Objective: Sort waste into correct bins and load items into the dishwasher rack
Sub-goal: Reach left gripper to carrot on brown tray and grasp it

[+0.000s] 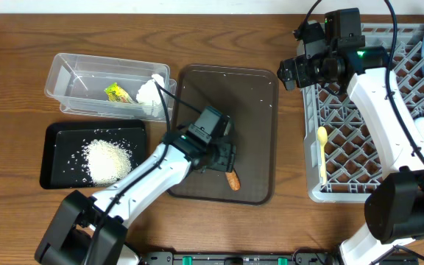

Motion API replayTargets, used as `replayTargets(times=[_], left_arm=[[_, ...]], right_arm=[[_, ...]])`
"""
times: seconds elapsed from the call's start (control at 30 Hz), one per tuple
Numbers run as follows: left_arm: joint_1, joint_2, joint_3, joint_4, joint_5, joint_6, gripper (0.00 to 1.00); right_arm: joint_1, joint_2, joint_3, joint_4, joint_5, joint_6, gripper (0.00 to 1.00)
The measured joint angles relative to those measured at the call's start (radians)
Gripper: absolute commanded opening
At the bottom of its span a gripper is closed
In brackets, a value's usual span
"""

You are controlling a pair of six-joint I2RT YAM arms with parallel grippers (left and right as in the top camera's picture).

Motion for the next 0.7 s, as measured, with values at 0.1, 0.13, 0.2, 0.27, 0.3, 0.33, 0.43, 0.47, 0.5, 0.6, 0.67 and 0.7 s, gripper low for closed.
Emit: replayTargets(times=[0.1, 0.13, 0.2, 0.27, 0.3, 0.33, 0.43, 0.47, 0.5, 0.6, 0.67, 0.7], left_arm=[[-0.025, 0.004, 0.0, 0.016, -0.015, -0.098, 0.71], [-0.031, 0.009, 0.0, 0.024, -0.02, -0.124, 0.71], [-0.044, 0.035, 0.0, 0.03, -0.024, -0.174, 0.71], [-0.053, 0.067, 0.0, 0.029, -0.025, -0.212, 0.71], [-0.058, 0.087, 0.0, 0.029, -0.026, -0.231, 0.71], [-0.064, 0.111, 0.0, 0.03, -0.025, -0.253, 0.71], [-0.07, 0.153, 0.003, 0.03, -0.024, -0.29, 0.71], [-0.07, 0.151, 0.003, 0.037, -0.024, -0.302, 0.71], [-0.071, 0.151, 0.003, 0.038, -0.024, -0.307, 0.65], [-0.071, 0.153, 0.002, 0.038, -0.024, -0.328, 0.54], [-0.071, 0.153, 0.002, 0.037, -0.024, -0.332, 0.53], [-0.071, 0.153, 0.002, 0.038, -0.025, -0.332, 0.52]], right_arm=[[0.0, 0.0, 0.0, -0.002, -0.002, 0.0, 0.92], [0.0, 0.0, 0.0, -0.002, -0.002, 0.0, 0.92], [0.0, 0.0, 0.0, -0.003, -0.002, 0.0, 0.92], [0.0, 0.0, 0.0, -0.003, -0.002, 0.0, 0.92], [0.0, 0.0, 0.0, -0.003, -0.002, 0.0, 0.92], [0.0, 0.0, 0.0, -0.003, -0.002, 0.0, 0.92], [0.0, 0.0, 0.0, -0.003, -0.002, 0.0, 0.92], [0.0, 0.0, 0.0, -0.003, -0.002, 0.0, 0.92], [0.0, 0.0, 0.0, -0.003, -0.002, 0.0, 0.91], [0.0, 0.0, 0.0, -0.003, -0.002, 0.0, 0.91], [0.0, 0.0, 0.0, -0.003, -0.002, 0.0, 0.91], [0.0, 0.0, 0.0, -0.003, -0.002, 0.0, 0.91]])
